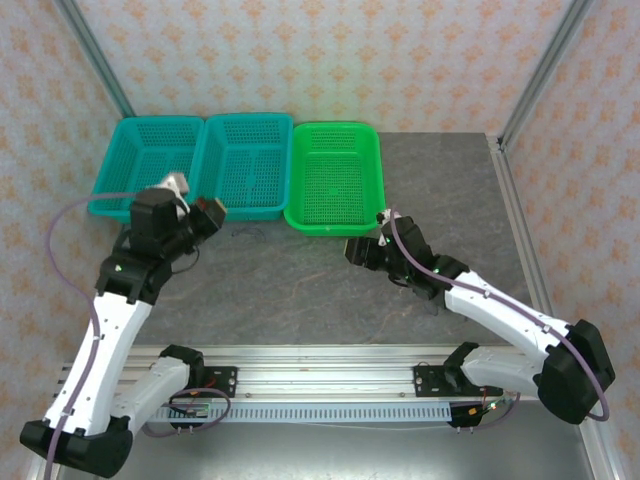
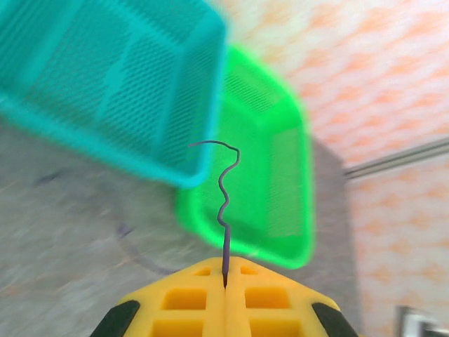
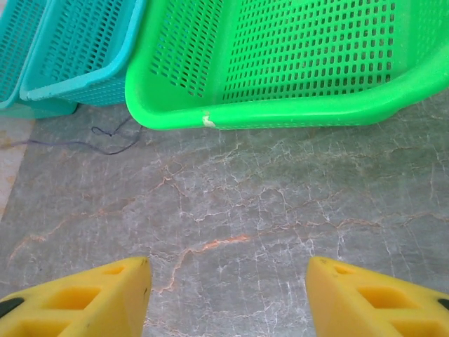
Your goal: Untangle the cables
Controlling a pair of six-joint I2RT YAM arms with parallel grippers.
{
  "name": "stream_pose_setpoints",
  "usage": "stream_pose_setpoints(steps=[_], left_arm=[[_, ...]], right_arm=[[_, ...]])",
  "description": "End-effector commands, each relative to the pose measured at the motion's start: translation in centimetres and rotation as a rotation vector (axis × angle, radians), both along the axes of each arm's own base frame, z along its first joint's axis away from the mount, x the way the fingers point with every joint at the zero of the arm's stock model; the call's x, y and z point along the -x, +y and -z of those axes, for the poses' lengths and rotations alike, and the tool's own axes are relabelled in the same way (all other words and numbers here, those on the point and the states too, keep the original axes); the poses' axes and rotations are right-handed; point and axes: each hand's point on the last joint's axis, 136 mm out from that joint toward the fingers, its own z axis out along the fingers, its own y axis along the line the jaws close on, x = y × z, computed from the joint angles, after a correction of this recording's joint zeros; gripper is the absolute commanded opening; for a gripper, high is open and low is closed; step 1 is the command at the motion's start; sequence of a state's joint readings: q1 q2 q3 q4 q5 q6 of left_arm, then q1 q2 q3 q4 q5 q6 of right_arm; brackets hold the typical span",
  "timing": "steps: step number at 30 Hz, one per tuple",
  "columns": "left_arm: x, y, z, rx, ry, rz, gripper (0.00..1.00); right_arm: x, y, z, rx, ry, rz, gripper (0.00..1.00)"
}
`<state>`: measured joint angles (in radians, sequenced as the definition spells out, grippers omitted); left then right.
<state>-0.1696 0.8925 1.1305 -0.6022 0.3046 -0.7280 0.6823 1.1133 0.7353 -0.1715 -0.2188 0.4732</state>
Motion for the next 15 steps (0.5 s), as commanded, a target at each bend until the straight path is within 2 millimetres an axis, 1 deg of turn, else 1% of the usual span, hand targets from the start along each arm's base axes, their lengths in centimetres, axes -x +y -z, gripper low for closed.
stream_pose_setpoints(steps=[1,2,4,7,9,12,15], left_arm=[[-1.6,-1.7,-7.8,0.030,-0.186,0.061,0.00],[-2.1,-1.8,-9.3,0.028,-0.218,0.064,0.00],[-3.3,-2.2,-12.8,0.029,-0.299,0.075,0.00],[-5.1,-2.7,-16.9,0.039,-0.390,0.080,0.00],[-6.2,-3.1,-19.5,0.057,-0.449,0.083,0.00],[-8.0,-4.7,-22.4,0.093,-0.508,0.118,0.00],[-9.7,-7.5,-24.4,0.105,-0.542,0.180,0.00]], right_arm=[[-0.3,0.4,-1.7,-0.016,-0.043,-0.010,0.62],[-0.3,0.3,-1.8,-0.017,-0.044,-0.008,0.62],[-0.3,0.2,-1.9,-0.023,-0.042,-0.002,0.62],[-0.2,-0.1,-2.0,-0.027,-0.046,0.012,0.63],[-0.1,-0.6,-2.3,-0.027,-0.056,0.035,0.63],[-0.2,-2.3,-2.8,-0.020,-0.081,0.115,0.64],[-0.1,-3.7,-3.8,-0.025,-0.113,0.176,0.66]])
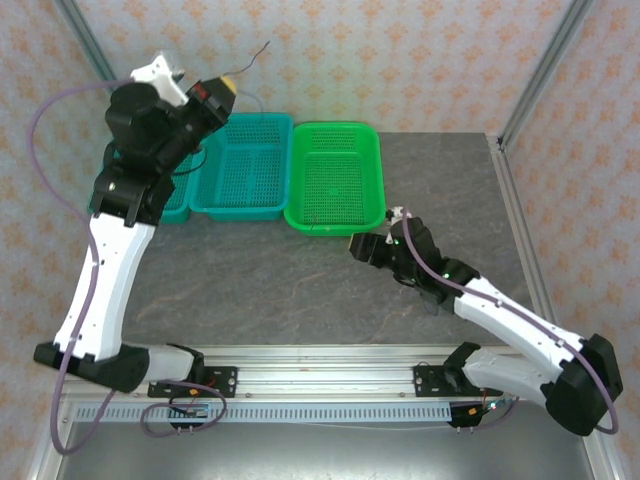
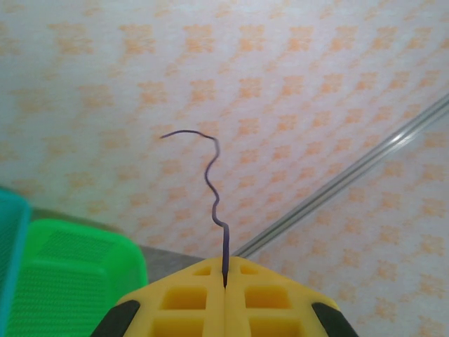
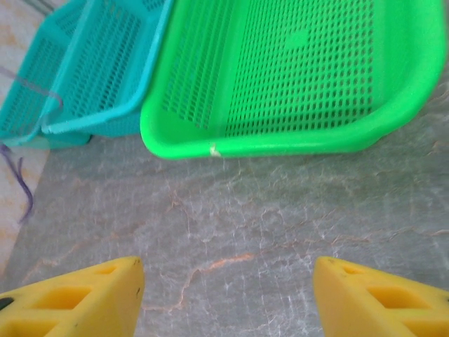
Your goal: Untangle the cables
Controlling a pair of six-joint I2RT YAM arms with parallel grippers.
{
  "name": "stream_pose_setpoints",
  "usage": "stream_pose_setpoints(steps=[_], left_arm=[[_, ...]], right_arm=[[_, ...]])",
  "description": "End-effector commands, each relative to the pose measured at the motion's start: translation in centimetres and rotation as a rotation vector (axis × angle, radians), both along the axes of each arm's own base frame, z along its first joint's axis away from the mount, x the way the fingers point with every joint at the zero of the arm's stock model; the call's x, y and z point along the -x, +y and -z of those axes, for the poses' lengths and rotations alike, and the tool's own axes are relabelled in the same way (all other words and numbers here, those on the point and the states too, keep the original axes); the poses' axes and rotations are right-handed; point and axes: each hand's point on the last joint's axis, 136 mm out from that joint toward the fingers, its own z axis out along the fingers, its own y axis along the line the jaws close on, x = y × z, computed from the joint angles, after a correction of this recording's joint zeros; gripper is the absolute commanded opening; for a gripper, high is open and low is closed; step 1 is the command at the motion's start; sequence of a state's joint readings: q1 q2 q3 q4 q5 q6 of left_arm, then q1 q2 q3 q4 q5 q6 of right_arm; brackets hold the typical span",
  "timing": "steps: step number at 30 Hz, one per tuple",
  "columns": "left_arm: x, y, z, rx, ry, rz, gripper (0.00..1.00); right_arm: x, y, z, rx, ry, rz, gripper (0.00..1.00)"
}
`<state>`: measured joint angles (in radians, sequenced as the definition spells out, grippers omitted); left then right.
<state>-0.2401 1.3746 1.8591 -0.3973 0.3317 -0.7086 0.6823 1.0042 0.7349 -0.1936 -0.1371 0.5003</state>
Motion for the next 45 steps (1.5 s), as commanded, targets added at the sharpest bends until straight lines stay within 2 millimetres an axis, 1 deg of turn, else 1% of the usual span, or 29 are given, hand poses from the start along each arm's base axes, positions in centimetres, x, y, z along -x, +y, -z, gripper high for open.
stream_pose_setpoints(steps=[1,3,5,7,10,12,14,15,18,21,23,25,26,28,29,30,31,32,33,34,35,37,39,40,42,44,45], left_arm=[[-1.1,-3.5,-3.4,0.001,-0.100,0.090,0.00],[-2.7,-5.1,-3.3,-0.026,-0.094,0.096,0.00],[-4.3,-6.1,-2.7,-0.055,-0.083,0.089,0.00],[-6.2,-7.0,-1.6,-0.071,-0.058,0.084,0.00],[-9.1,-8.4,1.2,-0.083,0.005,0.092,0.00],[-10.8,-9.2,4.0,-0.104,0.065,0.096,0.00],[-12.2,-9.8,7.0,-0.137,0.128,0.092,0.00],[-13.4,-10.2,9.6,-0.161,0.175,0.088,0.00],[-15.0,-11.0,15.4,-0.210,0.284,0.081,0.00],[-15.7,-11.7,20.8,-0.257,0.378,0.077,0.00],[-15.9,-11.8,23.6,-0.294,0.427,0.066,0.00],[-15.6,-11.8,25.3,-0.316,0.465,0.057,0.04],[-15.5,-11.8,25.7,-0.321,0.474,0.054,0.10],[-15.1,-11.4,25.6,-0.329,0.474,0.040,0.29],[-14.8,-11.3,25.2,-0.333,0.465,0.035,0.42],[-14.6,-11.1,24.7,-0.339,0.455,0.029,0.51],[-14.3,-10.8,23.9,-0.343,0.441,0.022,0.58],[-13.8,-10.5,23.0,-0.347,0.427,0.015,0.60],[-13.4,-10.3,22.2,-0.352,0.413,0.010,0.61],[-12.6,-10.0,20.6,-0.346,0.386,0.007,0.61],[-11.9,-9.8,19.4,-0.344,0.366,0.008,0.62],[-10.2,-9.6,17.6,-0.338,0.330,0.017,0.62],[-8.2,-9.6,15.9,-0.328,0.288,0.030,0.62],[-7.2,-9.6,15.2,-0.320,0.269,0.038,0.62],[-5.0,-9.7,14.6,-0.309,0.239,0.060,0.62],[-3.1,-9.3,14.8,-0.308,0.230,0.068,0.62],[-2.0,-9.1,15.2,-0.310,0.228,0.073,0.62]], right_arm=[[0.0,-2.2,-1.0,0.004,-0.036,0.105,0.66],[0.2,-2.8,-1.5,-0.015,-0.052,0.126,0.66],[0.4,-3.2,-1.8,-0.026,-0.063,0.140,0.67],[0.7,-3.5,-1.9,-0.032,-0.065,0.150,0.67],[1.0,-3.9,-1.8,-0.031,-0.062,0.156,0.67],[1.2,-4.3,-1.5,-0.021,-0.054,0.165,0.67],[1.3,-4.7,-1.3,-0.009,-0.048,0.181,0.67],[1.3,-5.0,-1.1,-0.002,-0.044,0.194,0.68],[1.3,-6.1,-0.4,0.020,-0.027,0.247,0.68],[1.2,-7.6,0.3,0.046,-0.003,0.318,0.68],[1.2,-8.9,1.0,0.066,0.023,0.384,0.68],[1.4,-10.5,1.6,0.085,0.052,0.456,0.68],[1.4,-11.3,1.8,0.089,0.068,0.492,0.68],[1.6,-12.7,2.3,0.083,0.094,0.558,0.68],[1.8,-13.5,2.6,0.083,0.107,0.599,0.68],[2.0,-14.2,2.7,0.083,0.115,0.635,0.68],[2.1,-14.9,2.9,0.086,0.126,0.675,0.68],[2.3,-15.6,3.2,0.092,0.143,0.714,0.68],[2.5,-16.4,3.5,0.097,0.158,0.755,0.72],[2.7,-17.1,3.7,0.104,0.173,0.790,0.72],[2.9,-17.9,4.1,0.111,0.196,0.828,0.72],[3.3,-19.5,4.9,0.129,0.248,0.901,0.72],[4.2,-21.6,6.1,0.143,0.318,1.007,0.72],[4.5,-22.2,6.8,0.140,0.356,1.041,0.72],[4.9,-23.1,8.6,0.114,0.451,1.075,0.74],[4.8,-22.9,10.7,0.058,0.533,1.054,0.76],[4.6,-22.6,11.7,0.022,0.568,1.037,0.76]])
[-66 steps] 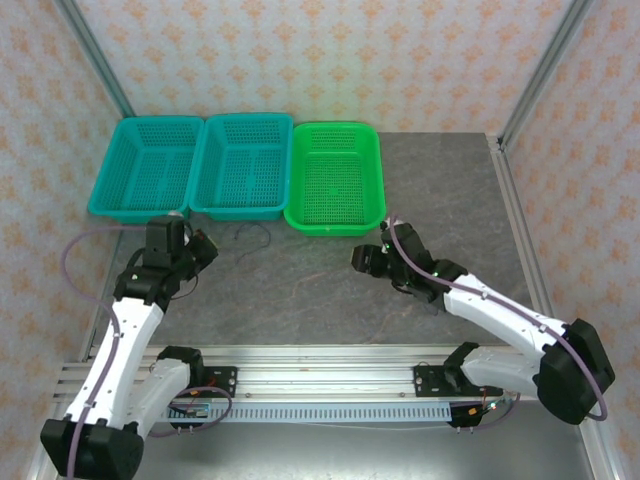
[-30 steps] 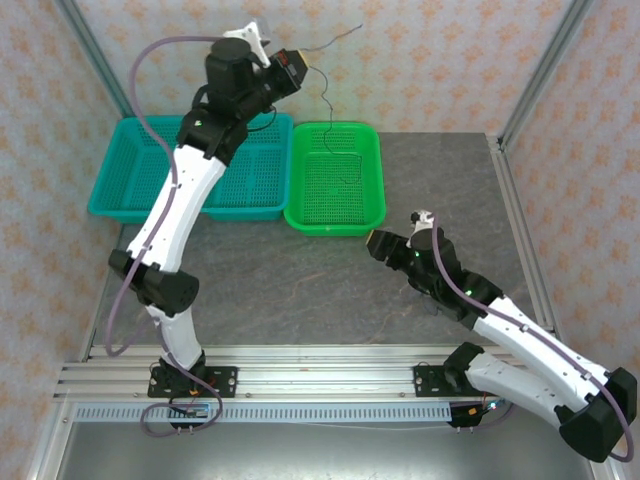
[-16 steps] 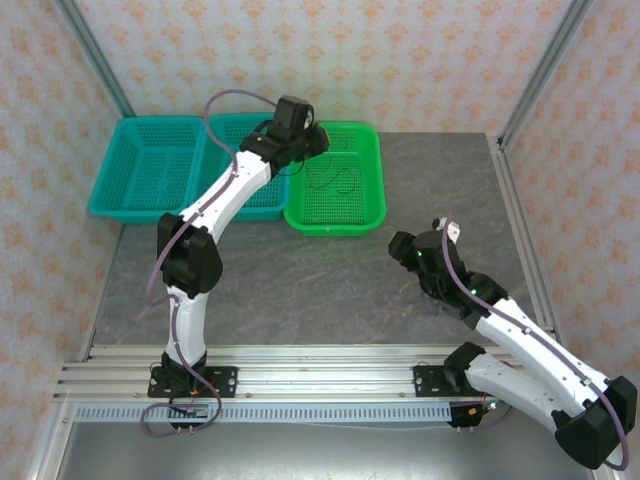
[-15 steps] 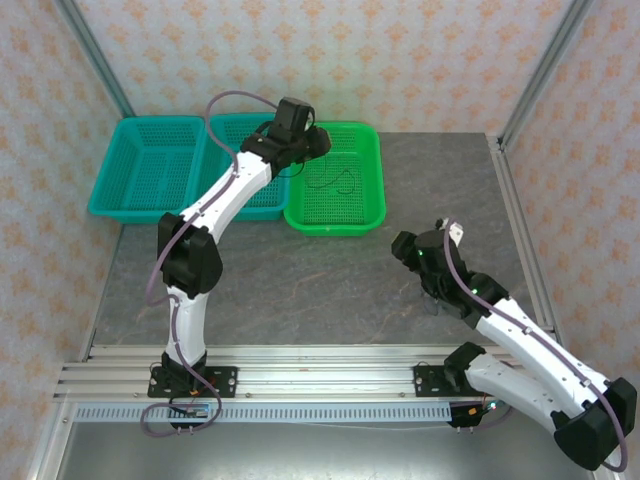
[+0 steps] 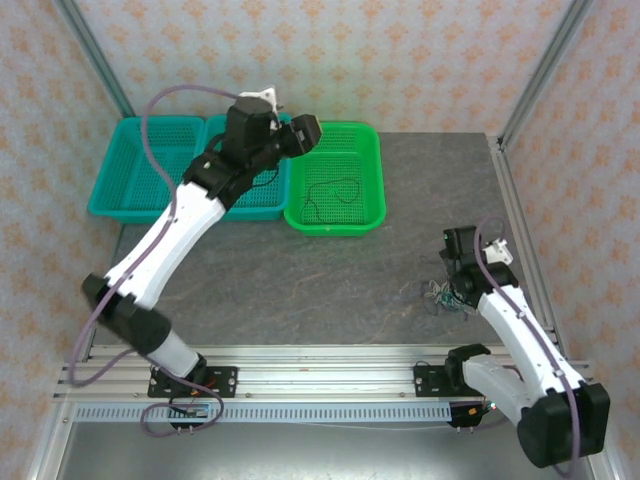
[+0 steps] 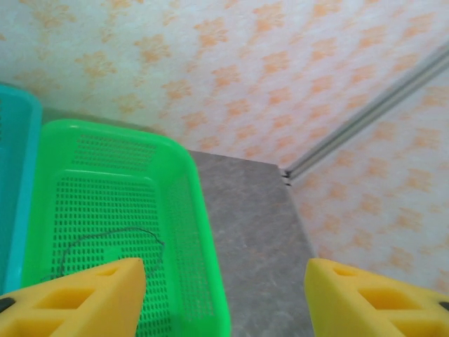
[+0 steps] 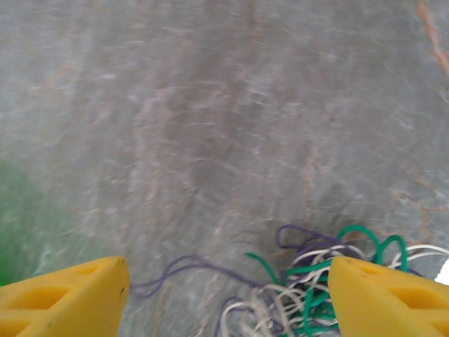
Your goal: Untangle the cables
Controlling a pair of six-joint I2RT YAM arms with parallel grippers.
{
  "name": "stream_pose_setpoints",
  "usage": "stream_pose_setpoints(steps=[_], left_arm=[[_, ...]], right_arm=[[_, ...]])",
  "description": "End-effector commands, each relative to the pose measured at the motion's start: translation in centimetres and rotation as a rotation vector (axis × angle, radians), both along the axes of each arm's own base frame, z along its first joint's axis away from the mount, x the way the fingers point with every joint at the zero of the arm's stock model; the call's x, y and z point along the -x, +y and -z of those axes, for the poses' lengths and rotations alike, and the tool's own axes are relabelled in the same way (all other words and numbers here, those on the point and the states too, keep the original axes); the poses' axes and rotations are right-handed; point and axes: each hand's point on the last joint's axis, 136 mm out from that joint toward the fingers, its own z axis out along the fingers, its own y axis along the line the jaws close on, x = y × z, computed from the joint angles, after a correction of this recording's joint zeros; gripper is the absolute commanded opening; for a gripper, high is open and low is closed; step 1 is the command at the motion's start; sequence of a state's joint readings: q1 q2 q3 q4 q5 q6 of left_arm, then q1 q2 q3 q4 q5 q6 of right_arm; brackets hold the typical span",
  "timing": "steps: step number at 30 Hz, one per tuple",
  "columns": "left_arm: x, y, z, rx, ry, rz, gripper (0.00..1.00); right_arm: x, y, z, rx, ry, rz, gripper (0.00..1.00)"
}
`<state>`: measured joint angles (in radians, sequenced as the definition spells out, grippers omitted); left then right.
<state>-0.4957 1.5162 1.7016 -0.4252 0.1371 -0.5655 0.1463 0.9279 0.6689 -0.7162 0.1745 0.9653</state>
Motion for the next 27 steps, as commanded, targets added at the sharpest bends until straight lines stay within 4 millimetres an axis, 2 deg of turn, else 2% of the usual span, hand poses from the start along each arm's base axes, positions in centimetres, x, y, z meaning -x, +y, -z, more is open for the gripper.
stream_pose_setpoints(steps=[1,3,6,10,13,14,15,18,21,27], left_arm=[[1.9,0.7,2.0,-0.040,-0.005,-0.007,0.62],[3.5,1.3,3.0,-0.082,-0.010,-0.002,0.63],[5.4,2.5,5.5,-0.144,0.029,-0.001,0.63],[6.7,3.3,8.8,-0.196,0.094,0.004,0.64],[7.3,3.0,10.9,-0.210,0.147,0.029,0.64],[7.5,2.8,11.6,-0.207,0.165,0.047,0.64],[7.7,2.4,12.2,-0.199,0.183,0.066,0.64],[8.8,0.4,14.7,-0.127,0.262,0.127,0.64],[10.7,-3.0,17.8,-0.037,0.357,0.215,0.63],[16.5,-10.1,24.4,0.013,0.510,0.374,0.52]], right_arm=[[1.0,1.2,4.0,-0.154,0.096,-0.017,0.76],[0.3,2.3,5.5,-0.213,0.100,-0.068,0.76],[-0.2,4.0,7.1,-0.281,0.127,-0.149,0.73],[-0.6,5.9,8.4,-0.360,0.163,-0.228,0.46],[-0.9,7.4,8.6,-0.430,0.145,-0.261,0.13],[-0.9,8.0,8.4,-0.447,0.139,-0.272,0.05],[-0.8,8.3,8.3,-0.456,0.137,-0.277,0.02],[-0.6,9.8,7.6,-0.482,0.123,-0.287,0.00],[-0.3,11.5,7.0,-0.527,0.098,-0.290,0.00],[-0.7,14.5,5.7,-0.644,0.021,-0.280,0.00]])
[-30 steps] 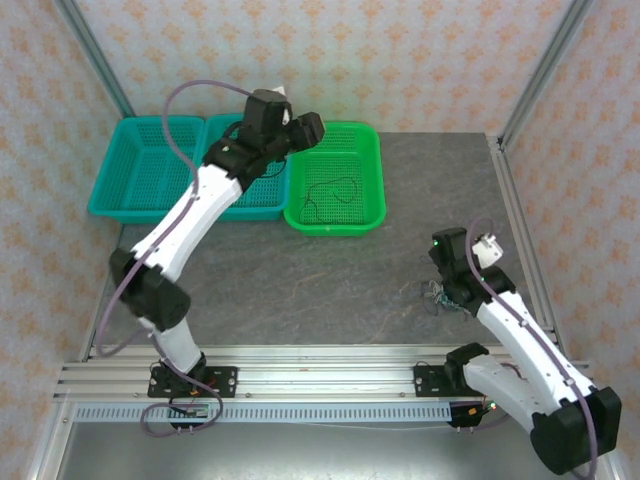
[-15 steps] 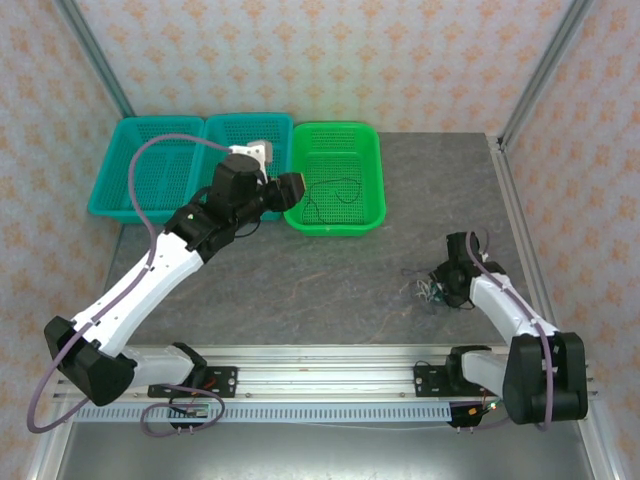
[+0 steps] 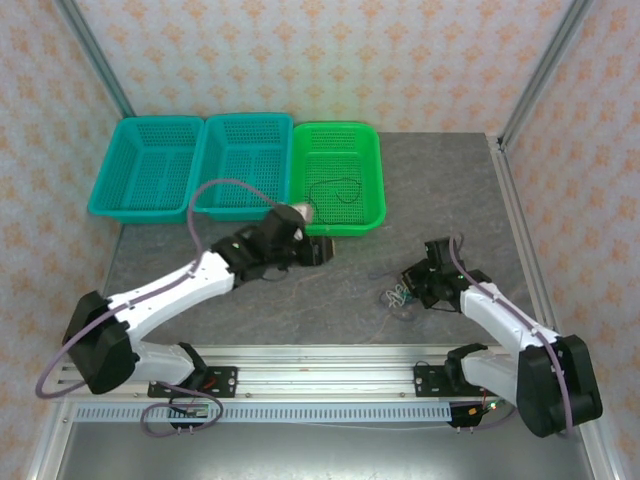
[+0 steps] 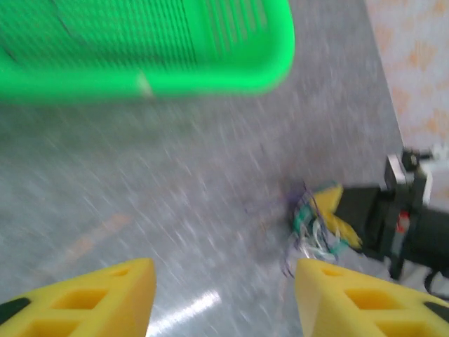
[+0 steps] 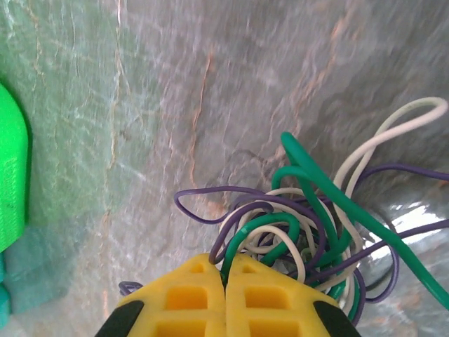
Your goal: Untangle the cables
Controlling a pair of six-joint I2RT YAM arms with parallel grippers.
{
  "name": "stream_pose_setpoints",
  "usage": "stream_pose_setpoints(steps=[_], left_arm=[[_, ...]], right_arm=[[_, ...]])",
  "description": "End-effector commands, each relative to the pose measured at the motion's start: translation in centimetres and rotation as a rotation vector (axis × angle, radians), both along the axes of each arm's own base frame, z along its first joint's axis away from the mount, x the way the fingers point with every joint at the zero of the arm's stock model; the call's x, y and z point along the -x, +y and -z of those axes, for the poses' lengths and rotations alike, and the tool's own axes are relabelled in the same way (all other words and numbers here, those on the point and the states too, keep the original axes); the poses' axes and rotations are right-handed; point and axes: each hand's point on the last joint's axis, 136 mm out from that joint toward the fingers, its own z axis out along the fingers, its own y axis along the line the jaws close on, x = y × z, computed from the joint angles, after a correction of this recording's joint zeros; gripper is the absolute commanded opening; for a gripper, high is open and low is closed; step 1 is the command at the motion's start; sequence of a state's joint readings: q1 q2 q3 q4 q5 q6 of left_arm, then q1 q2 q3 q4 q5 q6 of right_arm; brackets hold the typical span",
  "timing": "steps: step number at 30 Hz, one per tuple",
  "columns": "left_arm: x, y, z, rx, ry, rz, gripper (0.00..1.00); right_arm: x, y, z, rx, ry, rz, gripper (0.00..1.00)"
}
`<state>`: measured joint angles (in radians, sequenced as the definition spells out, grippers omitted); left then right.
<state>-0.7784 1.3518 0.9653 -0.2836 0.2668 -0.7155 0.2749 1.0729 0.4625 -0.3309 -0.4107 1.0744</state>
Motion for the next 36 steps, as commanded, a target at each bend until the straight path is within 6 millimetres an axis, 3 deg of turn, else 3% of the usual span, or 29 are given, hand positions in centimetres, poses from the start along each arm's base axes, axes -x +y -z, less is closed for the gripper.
stream_pose_setpoints(steps=[1,6,17,22,26,28,30,36], left_arm=[[2.5,-4.4,1.8,0.145,0.094,0.051,0.51],[3.6,-7.3,5.7,0.263,0.199,0.053,0.48],[2.9,-10.6,6.3,0.322,0.214,0.126,0.48],[2.7,-10.7,7.5,0.300,0.231,0.118,0.37],[2.4,-10.9,7.4,0.298,0.226,0.112,0.12],[2.4,-10.4,7.3,0.279,0.217,0.104,0.01],[2.1,-9.5,7.2,0.239,0.198,0.088,0.00],[0.8,-2.7,7.9,0.103,0.174,-0.047,0.00]], right_arm=[[-0.8,1.6,-1.3,-0.101,-0.032,0.059,0.00],[-1.3,3.4,-2.1,-0.145,-0.045,0.047,0.00],[-1.7,4.2,-1.5,-0.163,-0.052,0.044,0.00],[-1.9,4.2,-1.8,-0.160,-0.062,0.048,0.00],[-1.9,3.9,-1.6,-0.138,-0.054,0.054,0.00],[-1.6,3.3,-1.1,-0.101,-0.041,0.065,0.00],[-1.3,2.2,-0.7,-0.043,-0.026,0.082,0.00],[-0.1,-3.1,0.5,0.141,0.045,0.172,0.00]])
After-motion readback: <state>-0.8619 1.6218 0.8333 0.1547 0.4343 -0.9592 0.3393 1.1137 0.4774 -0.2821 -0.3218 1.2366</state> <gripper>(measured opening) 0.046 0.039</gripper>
